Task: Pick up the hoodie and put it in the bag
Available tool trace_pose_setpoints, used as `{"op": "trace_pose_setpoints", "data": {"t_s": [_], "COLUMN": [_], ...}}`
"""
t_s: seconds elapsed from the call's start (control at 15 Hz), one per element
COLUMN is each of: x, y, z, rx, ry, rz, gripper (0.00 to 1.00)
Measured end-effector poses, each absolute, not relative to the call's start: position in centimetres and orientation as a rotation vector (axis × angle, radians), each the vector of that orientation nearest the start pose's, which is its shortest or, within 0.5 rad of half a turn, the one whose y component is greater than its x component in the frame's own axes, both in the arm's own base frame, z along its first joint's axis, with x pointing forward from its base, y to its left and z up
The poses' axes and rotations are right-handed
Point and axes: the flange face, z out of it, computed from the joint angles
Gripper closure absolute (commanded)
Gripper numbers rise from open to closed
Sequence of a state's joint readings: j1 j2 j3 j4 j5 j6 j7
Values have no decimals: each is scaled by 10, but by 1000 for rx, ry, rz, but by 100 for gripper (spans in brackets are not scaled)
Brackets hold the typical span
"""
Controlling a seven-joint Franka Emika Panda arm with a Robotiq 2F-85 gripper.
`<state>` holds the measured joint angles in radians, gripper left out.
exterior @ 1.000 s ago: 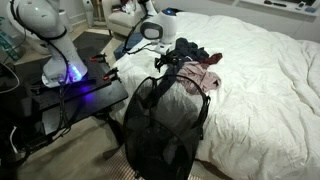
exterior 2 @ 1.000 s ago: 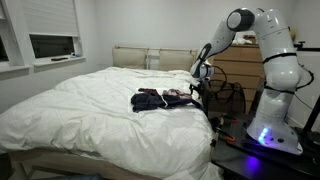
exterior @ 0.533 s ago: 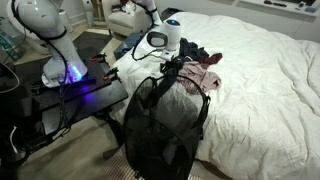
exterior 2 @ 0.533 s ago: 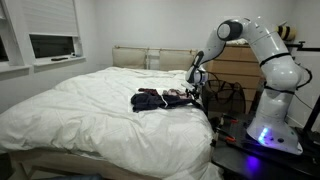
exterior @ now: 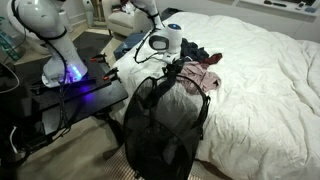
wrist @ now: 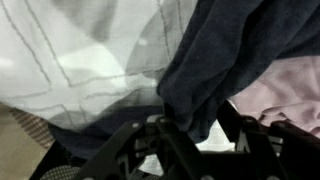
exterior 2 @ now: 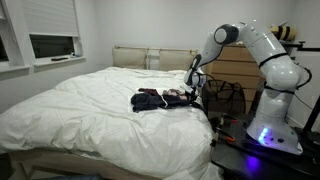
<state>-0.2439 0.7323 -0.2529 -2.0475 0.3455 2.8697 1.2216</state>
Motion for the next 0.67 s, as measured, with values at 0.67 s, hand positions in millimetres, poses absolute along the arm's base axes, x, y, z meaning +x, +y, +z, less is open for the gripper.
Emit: {"op": "trace_pose_setpoints", "data": {"t_s": [0.67], "x": [522], "y": [-234], "z": [214], "rx": [-1952], "ry": [2257], "rz": [50], "gripper": [100]}}
